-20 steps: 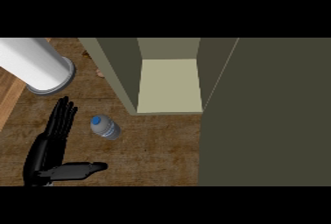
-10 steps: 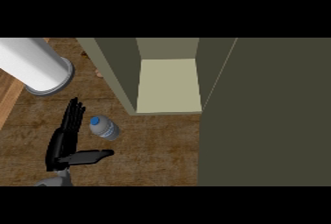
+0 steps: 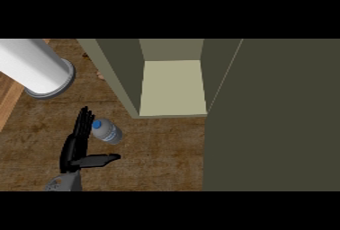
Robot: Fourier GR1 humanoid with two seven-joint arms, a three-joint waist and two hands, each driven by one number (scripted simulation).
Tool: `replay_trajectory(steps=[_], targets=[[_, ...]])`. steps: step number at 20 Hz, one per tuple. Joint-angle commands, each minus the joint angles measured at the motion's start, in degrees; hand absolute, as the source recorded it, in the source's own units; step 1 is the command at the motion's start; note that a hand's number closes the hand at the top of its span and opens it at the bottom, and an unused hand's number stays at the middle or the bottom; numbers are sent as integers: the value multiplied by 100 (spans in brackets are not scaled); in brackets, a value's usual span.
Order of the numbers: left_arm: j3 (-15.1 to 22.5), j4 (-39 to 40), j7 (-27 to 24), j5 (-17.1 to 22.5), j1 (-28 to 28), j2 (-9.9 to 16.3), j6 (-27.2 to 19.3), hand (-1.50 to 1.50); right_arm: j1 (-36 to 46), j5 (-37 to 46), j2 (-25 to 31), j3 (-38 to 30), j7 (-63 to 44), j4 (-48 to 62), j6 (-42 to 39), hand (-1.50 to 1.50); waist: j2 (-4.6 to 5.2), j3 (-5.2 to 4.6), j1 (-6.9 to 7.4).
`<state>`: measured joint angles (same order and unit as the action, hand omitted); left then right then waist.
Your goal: Pick up the bottled water, place it into the cabinet and close the cabinet
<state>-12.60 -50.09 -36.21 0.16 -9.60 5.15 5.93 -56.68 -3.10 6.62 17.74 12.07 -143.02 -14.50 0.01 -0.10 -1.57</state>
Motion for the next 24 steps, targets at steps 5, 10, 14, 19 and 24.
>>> replay_trajectory(steps=[5,10,14,19,24], targets=[[17,1580,-858,43,-552,-7,832,-150,-168,-93,96,96,-438,-987,111,-150,21,-5,27],[-301,2637,-1474,141,-1170,106,902,-150,-120,-230,142,-147,-311,-611,105,-150,25,-4,5],[-586,3058,-1606,359,-1422,170,989,150,-401,-485,292,-238,-255,-889,-49,-150,39,-9,-45],[-649,3390,-1936,424,-1614,1,1098,150,45,-509,250,-318,-322,-667,16,-150,63,-10,-4],[-717,3598,-2316,500,-1264,-136,1134,150,-166,-358,264,-432,86,-311,-106,-150,33,-5,-3]])
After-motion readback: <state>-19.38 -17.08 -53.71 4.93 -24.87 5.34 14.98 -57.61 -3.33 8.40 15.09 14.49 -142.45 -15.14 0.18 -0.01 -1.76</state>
